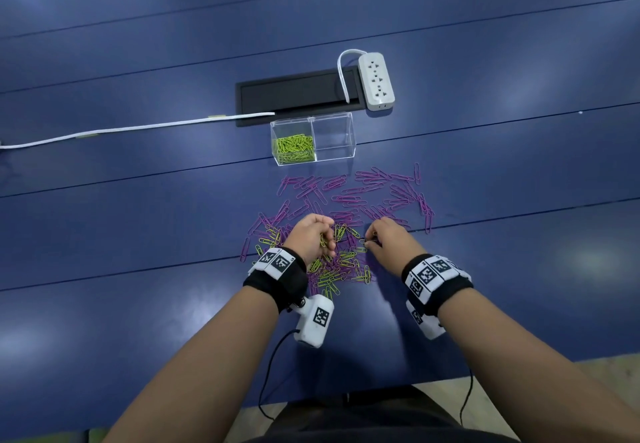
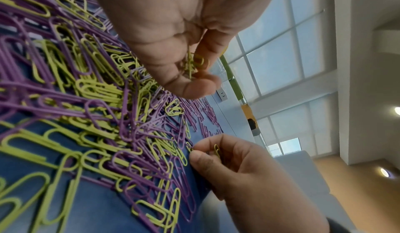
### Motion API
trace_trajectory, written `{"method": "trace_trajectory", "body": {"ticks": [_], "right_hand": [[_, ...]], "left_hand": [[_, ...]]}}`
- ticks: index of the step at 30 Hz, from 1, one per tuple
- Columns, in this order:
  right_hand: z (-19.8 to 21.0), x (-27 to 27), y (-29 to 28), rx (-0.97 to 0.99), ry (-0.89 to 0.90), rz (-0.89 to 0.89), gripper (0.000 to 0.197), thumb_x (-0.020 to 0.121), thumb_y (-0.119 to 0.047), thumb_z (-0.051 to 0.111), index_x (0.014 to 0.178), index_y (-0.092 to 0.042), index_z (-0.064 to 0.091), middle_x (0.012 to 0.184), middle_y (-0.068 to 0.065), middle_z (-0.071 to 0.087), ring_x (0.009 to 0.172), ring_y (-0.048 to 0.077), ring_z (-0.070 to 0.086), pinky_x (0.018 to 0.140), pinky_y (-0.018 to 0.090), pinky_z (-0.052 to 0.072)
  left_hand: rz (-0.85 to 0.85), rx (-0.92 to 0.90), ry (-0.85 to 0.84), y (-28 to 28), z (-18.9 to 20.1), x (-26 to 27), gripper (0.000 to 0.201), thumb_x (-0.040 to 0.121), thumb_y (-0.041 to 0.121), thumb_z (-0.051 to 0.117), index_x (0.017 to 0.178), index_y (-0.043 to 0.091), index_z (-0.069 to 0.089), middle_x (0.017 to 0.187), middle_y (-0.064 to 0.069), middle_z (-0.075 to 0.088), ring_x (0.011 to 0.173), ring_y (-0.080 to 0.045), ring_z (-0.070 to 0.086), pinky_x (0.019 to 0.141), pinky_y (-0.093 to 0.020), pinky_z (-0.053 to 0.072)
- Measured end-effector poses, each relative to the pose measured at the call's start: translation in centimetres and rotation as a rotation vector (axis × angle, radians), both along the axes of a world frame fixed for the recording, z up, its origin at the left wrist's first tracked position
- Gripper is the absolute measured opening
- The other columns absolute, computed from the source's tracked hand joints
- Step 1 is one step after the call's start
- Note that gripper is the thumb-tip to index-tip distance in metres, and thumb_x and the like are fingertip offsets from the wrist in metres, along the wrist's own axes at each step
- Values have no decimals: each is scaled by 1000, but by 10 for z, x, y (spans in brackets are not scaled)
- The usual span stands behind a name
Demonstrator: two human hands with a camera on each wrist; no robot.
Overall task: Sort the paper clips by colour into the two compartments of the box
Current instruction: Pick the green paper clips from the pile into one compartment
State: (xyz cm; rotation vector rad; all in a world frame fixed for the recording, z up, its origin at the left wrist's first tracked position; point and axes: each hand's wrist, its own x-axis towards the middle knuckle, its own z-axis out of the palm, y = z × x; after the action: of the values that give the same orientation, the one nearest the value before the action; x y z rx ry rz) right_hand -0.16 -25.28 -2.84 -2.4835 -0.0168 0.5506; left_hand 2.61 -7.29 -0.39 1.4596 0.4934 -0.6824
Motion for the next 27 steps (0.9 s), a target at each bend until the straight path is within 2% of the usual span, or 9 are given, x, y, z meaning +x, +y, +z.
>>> {"method": "trace_trajectory", "body": {"ticks": [4,7,9,11,15,19,21,24,27], "right_hand": [[-5,-3,3,-37,32,21,1,93,-15,51,93,-13,51,105,8,50,101,25,48,92,31,37],[-7,-4,2,-86,13,70,9,95,-12,47,99,-7,52,108,11,49,102,26,46,93,29,34],[-4,-6,0,-43,17,30,9,96,-10,43,98,-5,50,105,10,49,98,24,46,87,28,34],[0,-7,-4,49,18,-85,7,95,-11,44,89,-10,48,93,6,51,86,22,47,74,28,33],[3,-4,-13,205,79,-278,14,91,-17,53,77,-17,50,71,-5,53,65,13,48,61,25,36],[5,0,-13,642,200,-540,20,90,-3,52,74,-16,51,60,1,52,47,14,41,45,22,35],[5,2,-10,797,231,-669,22,90,3,48,75,-13,51,61,3,52,43,11,40,39,19,31],[5,8,-7,941,292,-822,20,91,3,43,80,-12,52,61,4,48,42,10,37,38,19,26],[5,12,-8,1046,361,-892,26,86,6,37,92,-7,59,59,3,44,43,10,34,40,20,24]], "left_hand": [[13,29,19,-1,-1,3,29,88,-9,29,89,6,54,60,-5,44,39,-9,40,37,-17,29],[-117,294,-65,1,-6,8,32,92,3,31,84,11,60,59,0,41,43,-12,32,43,-21,24],[-255,536,-178,0,-6,9,29,95,14,35,87,14,62,63,3,48,52,-16,41,51,-25,32],[-389,715,-265,-2,-3,8,20,94,22,43,88,14,60,74,2,58,66,-20,53,61,-27,41],[-609,882,-347,-9,-2,5,24,91,38,55,95,15,55,84,-2,61,77,-24,61,66,-30,47],[-690,961,-410,-17,-8,5,29,91,37,57,104,11,52,100,-8,61,92,-30,60,77,-37,50],[-678,945,-403,-18,-10,6,25,92,33,56,102,11,53,101,-9,62,92,-31,60,78,-38,50],[-593,871,-357,-17,-9,7,16,92,29,55,93,13,56,87,-5,61,80,-28,61,72,-35,51],[-475,811,-333,-12,-6,8,13,93,26,53,86,16,57,74,5,54,77,-21,57,67,-29,44]]}}
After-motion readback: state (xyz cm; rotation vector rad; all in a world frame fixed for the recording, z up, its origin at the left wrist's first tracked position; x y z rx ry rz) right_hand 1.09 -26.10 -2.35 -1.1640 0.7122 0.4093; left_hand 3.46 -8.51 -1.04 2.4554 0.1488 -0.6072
